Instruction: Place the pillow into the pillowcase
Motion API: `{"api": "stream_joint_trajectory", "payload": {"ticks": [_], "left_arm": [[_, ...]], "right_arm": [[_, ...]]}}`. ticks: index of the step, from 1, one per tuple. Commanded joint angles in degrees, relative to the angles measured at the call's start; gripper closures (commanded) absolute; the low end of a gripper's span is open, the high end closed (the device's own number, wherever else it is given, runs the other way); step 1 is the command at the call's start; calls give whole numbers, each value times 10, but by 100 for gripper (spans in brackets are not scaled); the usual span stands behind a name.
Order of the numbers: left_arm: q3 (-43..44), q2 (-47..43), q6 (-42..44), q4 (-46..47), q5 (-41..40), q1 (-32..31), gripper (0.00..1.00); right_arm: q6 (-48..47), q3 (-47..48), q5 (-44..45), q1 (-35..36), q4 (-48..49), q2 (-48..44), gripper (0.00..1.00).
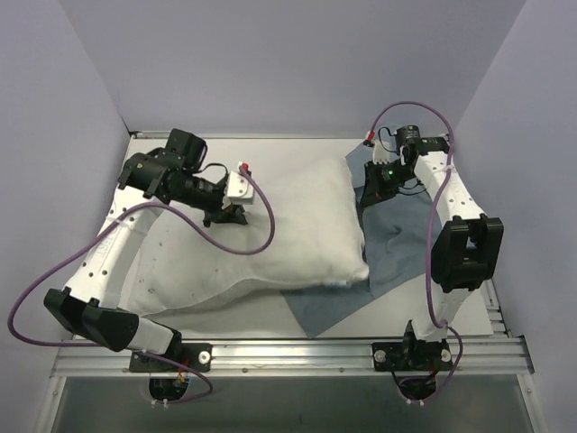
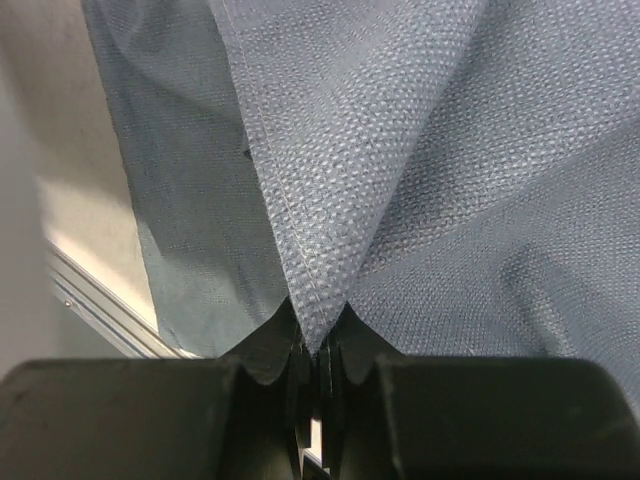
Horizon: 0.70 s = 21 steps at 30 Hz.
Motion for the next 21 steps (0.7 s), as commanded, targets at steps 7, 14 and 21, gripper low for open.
{"api": "stream_joint_trajectory", "payload": {"ticks": [7,14,21], "left_arm": [[-89,-53,-3,-121,45,-102,100],[-92,-28,-95,-28,10,-117,100],[-57,18,-108,-17,-9,-119,100]], "right_arm": [[19,26,-22,-6,-19,-65,100],[-17,-21,-33,-5,-21,-107,100],[-41,-51,-31,-4,-21,-130,100]]}}
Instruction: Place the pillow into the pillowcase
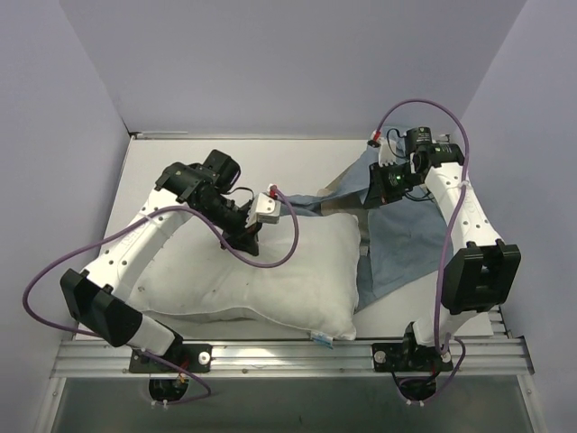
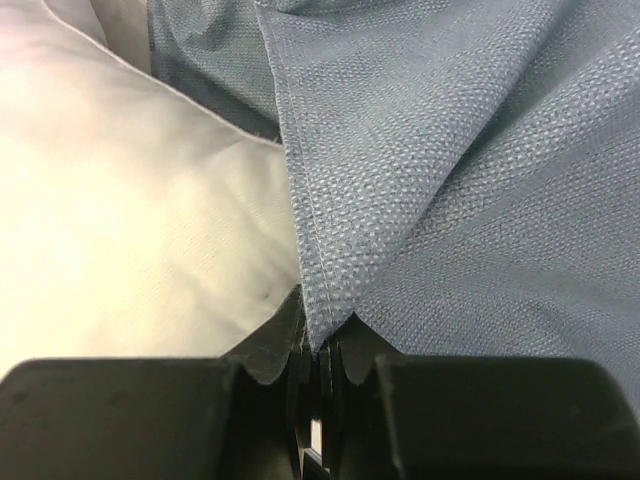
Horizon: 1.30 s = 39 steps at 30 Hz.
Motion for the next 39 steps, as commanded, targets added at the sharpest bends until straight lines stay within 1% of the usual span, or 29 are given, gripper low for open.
{"api": "stream_joint_trajectory", "payload": {"ticks": [1,4,7,11,14,17,18,21,22,23,24,25,26,27,29,30,31,32,33,35,36,37,38,39], "left_arm": [[46,21,-20,1,17,-1,100],[70,50,-35,11,17,-6,100],[93,66,-63,47,17,-11,100],[110,81,-92,86,5,-36,100],[123,100,-133,117,-17,-42,100],[127,101,-163,183,-37,-42,100],[125,99,-180,200,-56,-45,100],[103,102,-208,260,-117,-48,100],[84,104,-213,273,-162,-47,100],[65,103,-217,315,-190,-47,100],[43,95,-223,343,-215,-46,100],[-11,87,-232,375,-263,-44,100],[-35,80,-237,432,-286,-45,100],[-56,71,-246,452,-306,-46,100],[-92,73,-251,473,-327,-52,100],[-101,75,-255,476,-326,-54,100],[-105,76,-255,473,-301,-54,98],[-118,71,-249,471,-285,-54,90],[-123,64,-243,469,-266,-53,66],[-134,34,-214,457,-204,-53,44],[-135,21,-204,452,-186,-53,25],[-133,10,-192,449,-173,-52,10],[-131,-9,-163,435,-142,-55,2],[-120,-16,-152,427,-132,-58,2]], "right_arm": [[-18,-6,-19,-1,-18,-24,100],[-16,-5,-26,-1,-19,-25,100],[-16,-5,-27,3,-19,-25,100],[-14,0,-32,11,-17,-23,100],[-17,6,-36,22,-19,-22,100],[-25,4,-30,35,-20,-28,100],[-26,3,-27,38,-20,-31,100],[-34,2,-23,50,-20,-34,100],[-36,1,-16,52,-19,-35,100],[-37,1,-15,53,-18,-34,100],[-38,-3,-14,52,-18,-31,100],[-41,-5,-9,52,-18,-29,100],[-42,-9,-4,51,-17,-27,100],[-42,-16,2,52,-11,-26,100],[-35,-21,27,53,0,-16,100],[-30,-23,35,52,5,-12,97],[-23,-22,59,53,8,-6,90],[-10,-20,75,52,13,3,69],[-2,-18,91,51,14,6,63],[12,-21,117,36,13,-2,50],[15,-27,120,28,13,-10,48],[21,-40,120,17,12,-18,40],[34,-47,115,-3,11,-35,36],[43,-54,110,-15,10,-44,34]]}}
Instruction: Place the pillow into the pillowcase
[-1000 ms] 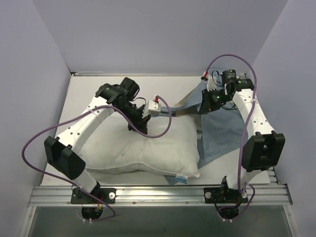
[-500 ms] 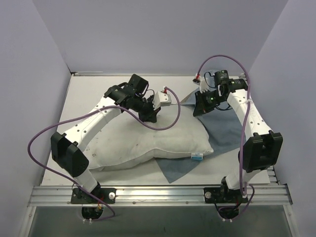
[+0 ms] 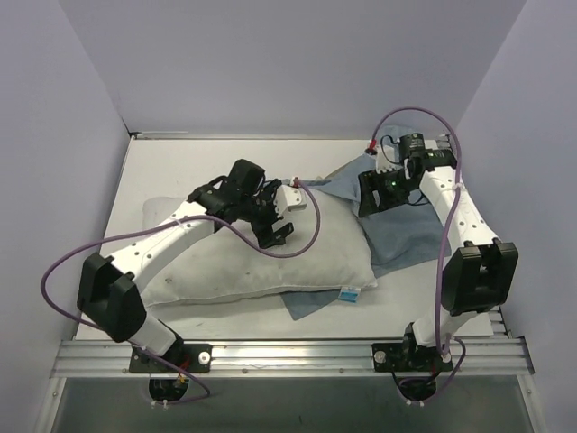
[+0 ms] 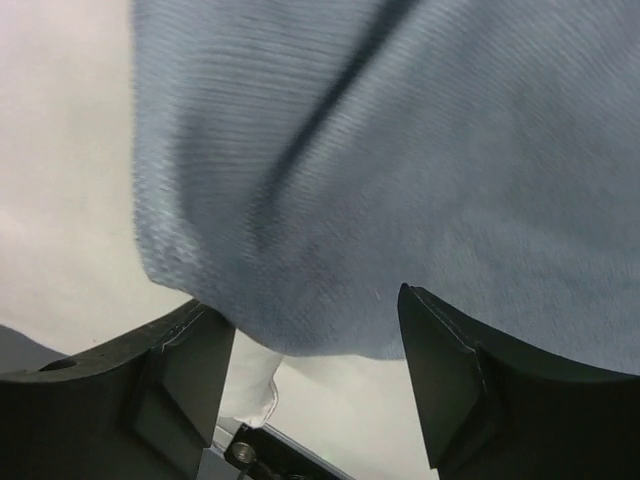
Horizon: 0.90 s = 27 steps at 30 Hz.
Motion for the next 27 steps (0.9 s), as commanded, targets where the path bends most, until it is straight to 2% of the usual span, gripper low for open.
{"api": "stream_joint_trajectory", "payload": {"ticks": [1,4,7,12,17,19,23,24,25,26,27], "left_arm": [[25,-67,66,-3,79,-7,2],[53,-64,100,-38,54,-54,3],[85,-33,120,-56,4,-126,3],[96,35,146,-31,-78,-232,3],[57,85,174,36,-138,-288,3],[30,90,173,98,-166,-307,3],[13,139,127,147,-231,-300,4],[17,146,122,148,-231,-295,14],[22,149,117,141,-230,-289,41],[34,154,97,130,-217,-270,62],[62,154,86,114,-162,-259,83]], "right_arm": [[42,-30,15,-53,-16,-52,34],[64,-69,-35,-106,-22,-87,35],[67,-103,-78,-152,-36,-113,37],[63,-155,-113,-192,-69,-136,40],[69,-187,-130,-209,-71,-159,42],[70,-198,-130,-210,-72,-165,42],[68,-217,-121,-213,-72,-185,43],[66,-221,-120,-215,-71,-189,44],[65,-228,-118,-216,-70,-198,45],[62,-232,-117,-219,-70,-201,46],[58,-235,-117,-223,-68,-206,49]]}}
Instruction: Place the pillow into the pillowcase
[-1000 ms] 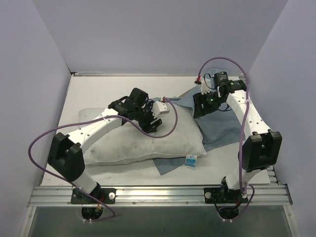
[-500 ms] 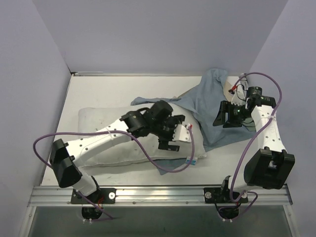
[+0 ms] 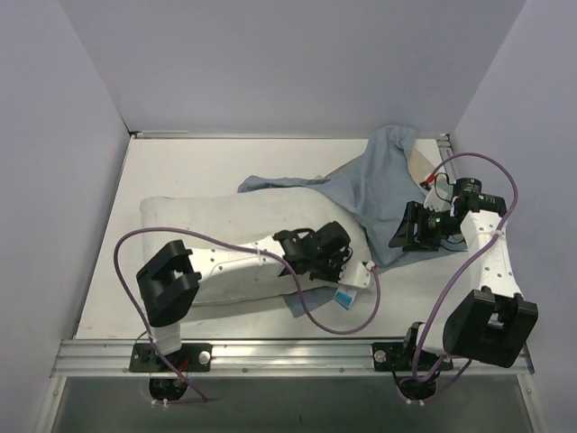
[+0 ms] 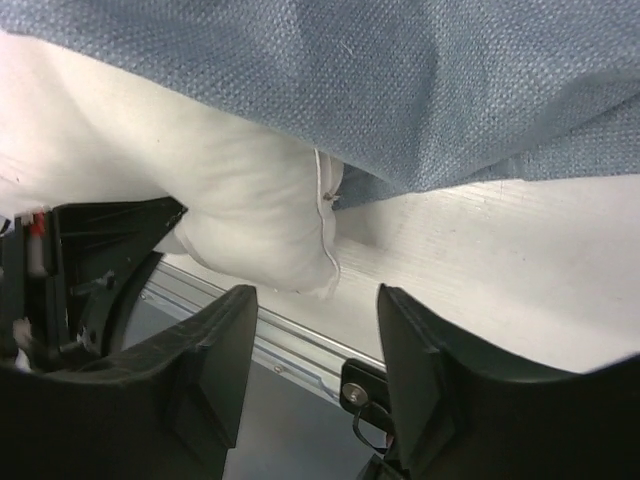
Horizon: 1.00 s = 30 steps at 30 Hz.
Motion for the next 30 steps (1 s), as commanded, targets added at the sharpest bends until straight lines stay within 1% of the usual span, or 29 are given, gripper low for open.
{"api": "stream_joint_trajectory", "payload": {"ticks": [1,2,3,4,5,6,7,9,10,12,13,15,16,17,19,20,22,25,27,30], "left_arm": [[62,8,-53,-16,55,52,100],[79,2,-87,-33,93,68,100],[95,0,-99,-51,200,108,100],[123,-4,-117,-72,233,125,100],[136,-6,-140,-84,273,140,100],[148,-7,-143,-98,308,170,100],[165,-5,-147,-123,361,180,100],[174,-3,-153,-139,402,201,100],[175,-1,-155,-152,431,215,100],[186,6,-173,-157,455,226,100],[191,13,-181,-161,468,238,100],[210,23,-210,-161,495,247,100],[218,29,-218,-162,503,253,100],[232,37,-232,-162,513,261,100],[244,50,-245,-162,525,269,100],[251,52,-259,-163,528,278,100],[268,63,-271,-162,543,285,100],[278,66,-283,-161,550,292,100],[280,66,-287,-161,549,293,100],[278,66,-290,-161,553,296,100]], "right_arm": [[-7,-15,-7,-13,-18,-31,53],[-6,-23,-8,-13,-9,-38,55],[-3,-28,-16,-14,-2,-41,59],[10,-35,-20,-14,23,-47,63],[20,-51,-24,-14,40,-52,65],[34,-64,-28,-14,57,-55,66],[58,-74,-34,-11,97,-63,66],[80,-109,-35,-3,141,-70,66],[116,-117,-37,12,180,-73,67],[138,-139,-30,34,219,-73,69],[149,-146,-17,68,255,-71,70],[180,-164,5,105,295,-67,70],[190,-168,14,120,336,-61,68],[209,-173,30,139,355,-55,64],[216,-183,49,160,391,-37,52],[216,-185,83,172,398,-30,49],[222,-196,109,181,424,-11,42],[239,-211,141,193,463,4,38],[243,-217,160,210,476,14,38],[249,-209,166,226,498,39,38]]}}
